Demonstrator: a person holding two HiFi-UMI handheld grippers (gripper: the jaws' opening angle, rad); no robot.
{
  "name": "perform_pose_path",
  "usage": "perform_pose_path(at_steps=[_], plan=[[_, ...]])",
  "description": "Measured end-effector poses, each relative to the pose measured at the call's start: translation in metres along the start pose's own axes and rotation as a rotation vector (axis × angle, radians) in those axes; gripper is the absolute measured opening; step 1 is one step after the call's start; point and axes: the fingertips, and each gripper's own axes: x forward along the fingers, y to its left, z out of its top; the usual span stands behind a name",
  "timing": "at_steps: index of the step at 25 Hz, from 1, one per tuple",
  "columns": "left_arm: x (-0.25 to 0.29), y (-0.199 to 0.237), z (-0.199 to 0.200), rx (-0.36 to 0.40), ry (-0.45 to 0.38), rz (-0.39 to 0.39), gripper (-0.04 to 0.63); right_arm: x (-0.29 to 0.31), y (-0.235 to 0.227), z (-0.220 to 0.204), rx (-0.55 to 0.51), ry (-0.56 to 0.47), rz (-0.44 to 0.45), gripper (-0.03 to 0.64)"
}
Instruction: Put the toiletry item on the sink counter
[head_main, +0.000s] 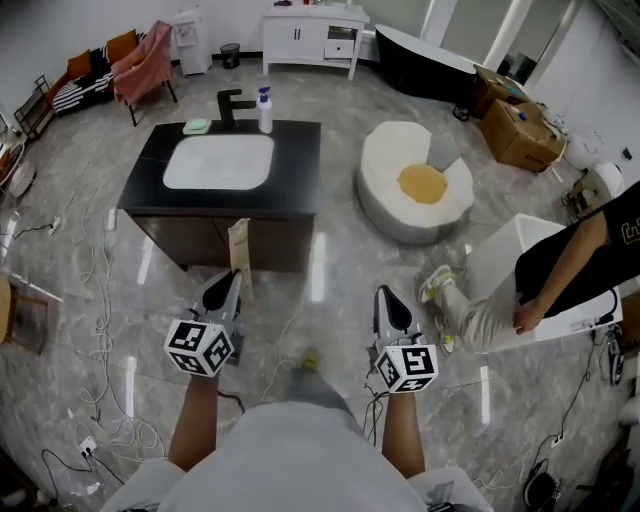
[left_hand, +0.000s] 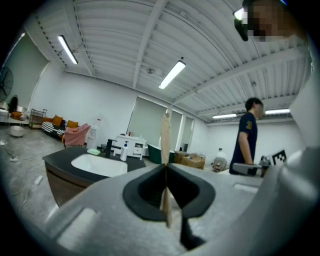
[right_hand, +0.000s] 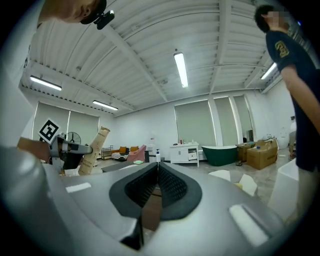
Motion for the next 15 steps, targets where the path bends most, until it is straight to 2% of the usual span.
perform_pose_path(at_steps=[9,15], plan=[[0.123,0.032,0.021,0.000,0.026,0.016,0.002,0.107,-0.078,0.006,0.014,0.029,0.017,0.003],[0.168,0.036,0.033,0.014,0.034,0.037,0.002,0.157,-0.107,0.017,0.016,0.022,0.049,0.003]])
